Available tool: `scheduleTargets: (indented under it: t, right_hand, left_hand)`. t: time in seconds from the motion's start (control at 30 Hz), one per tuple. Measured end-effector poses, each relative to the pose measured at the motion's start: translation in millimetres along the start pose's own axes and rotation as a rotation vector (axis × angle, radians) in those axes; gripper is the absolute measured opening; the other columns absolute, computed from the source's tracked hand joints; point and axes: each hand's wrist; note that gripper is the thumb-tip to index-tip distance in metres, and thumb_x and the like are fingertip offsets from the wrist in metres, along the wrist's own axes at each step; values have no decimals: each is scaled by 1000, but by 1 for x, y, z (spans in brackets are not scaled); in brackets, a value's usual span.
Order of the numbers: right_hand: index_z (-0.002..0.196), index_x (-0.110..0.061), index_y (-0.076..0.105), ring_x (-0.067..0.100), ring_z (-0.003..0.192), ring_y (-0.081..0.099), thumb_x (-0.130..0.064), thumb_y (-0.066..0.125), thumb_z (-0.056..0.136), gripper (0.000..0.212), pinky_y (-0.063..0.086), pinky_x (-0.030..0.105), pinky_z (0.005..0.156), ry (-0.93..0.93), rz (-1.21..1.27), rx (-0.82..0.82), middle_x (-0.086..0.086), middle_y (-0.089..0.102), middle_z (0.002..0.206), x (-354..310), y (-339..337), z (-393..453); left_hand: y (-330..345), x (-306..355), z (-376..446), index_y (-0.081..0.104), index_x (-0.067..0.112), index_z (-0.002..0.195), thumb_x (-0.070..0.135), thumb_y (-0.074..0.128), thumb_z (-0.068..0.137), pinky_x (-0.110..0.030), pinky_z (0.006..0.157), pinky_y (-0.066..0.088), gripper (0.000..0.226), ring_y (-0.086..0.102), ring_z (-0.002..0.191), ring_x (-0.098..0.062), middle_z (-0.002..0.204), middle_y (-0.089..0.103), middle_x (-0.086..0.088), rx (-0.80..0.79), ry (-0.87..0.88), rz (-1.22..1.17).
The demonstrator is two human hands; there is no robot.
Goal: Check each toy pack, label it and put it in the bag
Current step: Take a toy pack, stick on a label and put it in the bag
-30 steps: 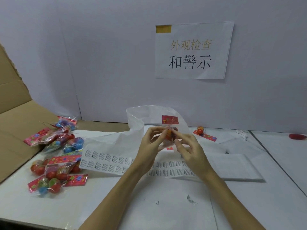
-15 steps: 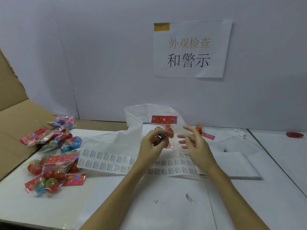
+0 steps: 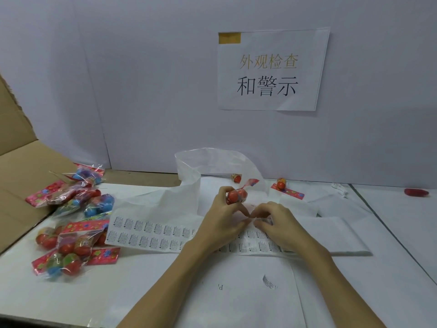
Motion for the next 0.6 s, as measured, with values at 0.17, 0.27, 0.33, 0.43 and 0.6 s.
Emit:
scheduleTargets:
  t: [0.17,0.27,0.33,0.43,0.6]
  right_hand:
    - [111,-25,74,5,102,60,-15,69,98,17,41,6,81,-33,50,58,-7,65,112,1,3,2]
    - [109,-27,74,1,100,61,-13,70,97,19,42,2,82,-58,80,86,-9,66,108,2,5,4]
    - [112,-26,74,1,100,65,-10,70,96,23,46,3,87,-68,132,117,-9,70,106,5,4,4]
    - [112,-25,78,2,103,65,-12,71,96,21,44,3,90,-88,103,116,-10,72,110,11,2,4]
    - [111,-28,82,1,109,67,-8,74,94,28,50,16,101,-63,189,88,-13,76,114,14,1,5]
  left_hand:
    - [1,-4,0,75,17,104,27,81,89,-33,100,52,19,55,114,-16,132,38,3,4,-33,-5]
    - [1,-5,2,75,17,98,23,81,89,-34,96,53,13,57,105,-16,129,40,2,23,-57,-11]
    - [0,-5,3,76,16,95,21,80,90,-34,95,54,8,58,105,-18,129,41,0,21,-58,-4]
    - [-3,-6,3,77,14,96,20,77,93,-33,94,54,6,58,107,-20,130,42,-1,6,-44,18]
    - [-7,-10,3,78,14,99,22,74,96,-19,90,50,9,55,106,-14,130,44,1,12,-43,52]
Point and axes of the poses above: each hand's wrist, its own z-axis towards the middle knuckle, its own y-axis out of the palm, x = y × z
